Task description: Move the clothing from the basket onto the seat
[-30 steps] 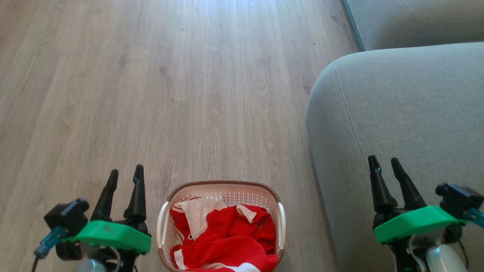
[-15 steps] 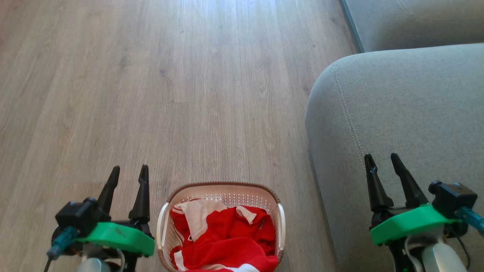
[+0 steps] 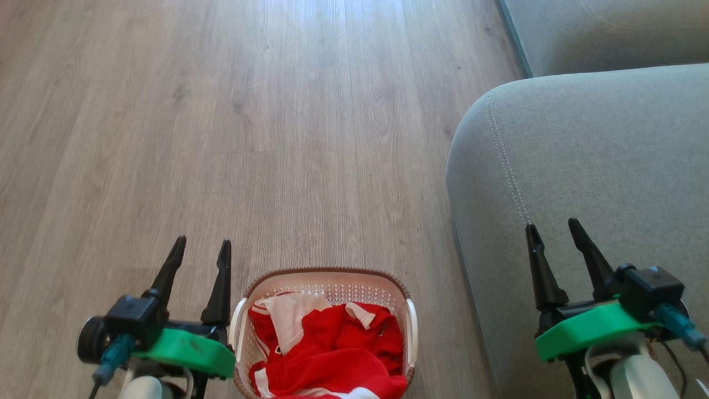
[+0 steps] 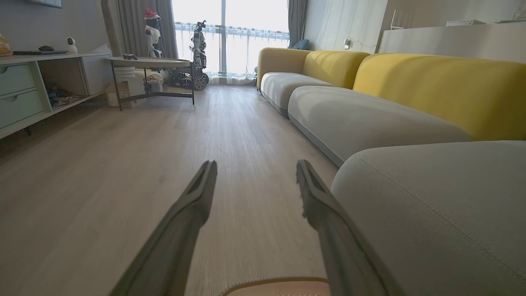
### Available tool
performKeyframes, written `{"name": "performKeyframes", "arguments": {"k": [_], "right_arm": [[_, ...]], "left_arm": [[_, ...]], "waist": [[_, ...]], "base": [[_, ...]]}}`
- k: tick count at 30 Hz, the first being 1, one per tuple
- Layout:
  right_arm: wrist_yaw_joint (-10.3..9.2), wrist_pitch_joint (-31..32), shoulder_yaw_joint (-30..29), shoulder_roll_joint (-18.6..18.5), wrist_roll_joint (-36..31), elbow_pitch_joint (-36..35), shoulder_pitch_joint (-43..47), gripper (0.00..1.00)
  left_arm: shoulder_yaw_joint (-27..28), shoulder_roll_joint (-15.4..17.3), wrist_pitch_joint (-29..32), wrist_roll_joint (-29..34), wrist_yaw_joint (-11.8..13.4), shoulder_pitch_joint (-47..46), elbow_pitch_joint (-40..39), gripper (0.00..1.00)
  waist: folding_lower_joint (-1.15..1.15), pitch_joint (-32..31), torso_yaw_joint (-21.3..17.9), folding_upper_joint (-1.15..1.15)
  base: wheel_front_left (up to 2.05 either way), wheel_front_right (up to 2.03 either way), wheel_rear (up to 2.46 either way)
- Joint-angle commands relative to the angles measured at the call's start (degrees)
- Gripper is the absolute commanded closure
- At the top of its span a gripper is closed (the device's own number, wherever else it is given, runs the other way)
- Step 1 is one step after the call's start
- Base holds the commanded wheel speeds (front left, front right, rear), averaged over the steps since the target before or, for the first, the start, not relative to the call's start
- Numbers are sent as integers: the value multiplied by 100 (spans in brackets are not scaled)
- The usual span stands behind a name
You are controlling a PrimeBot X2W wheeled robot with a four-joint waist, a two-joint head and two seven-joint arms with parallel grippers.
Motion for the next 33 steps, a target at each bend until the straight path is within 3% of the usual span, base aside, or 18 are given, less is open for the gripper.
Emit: {"name": "performKeyframes", "arguments": {"k": [1, 22, 33], "right_arm": [[45, -78, 145, -26, -128, -230, -87, 0], [45, -53, 141, 19, -103, -235, -78, 0], [45, -99, 199, -48, 17, -431, -157, 0]], "left_arm": [[161, 98, -79, 130, 24, -343, -217, 0], [170, 88, -79, 51, 19, -330, -218, 0], [137, 69, -58, -59, 45, -415, -113, 0]], "waist": [[0, -1, 0, 0], [0, 35, -50, 0], [0, 290, -271, 0]], "base": [[0, 0, 0], [0, 0, 0], [0, 0, 0]]}}
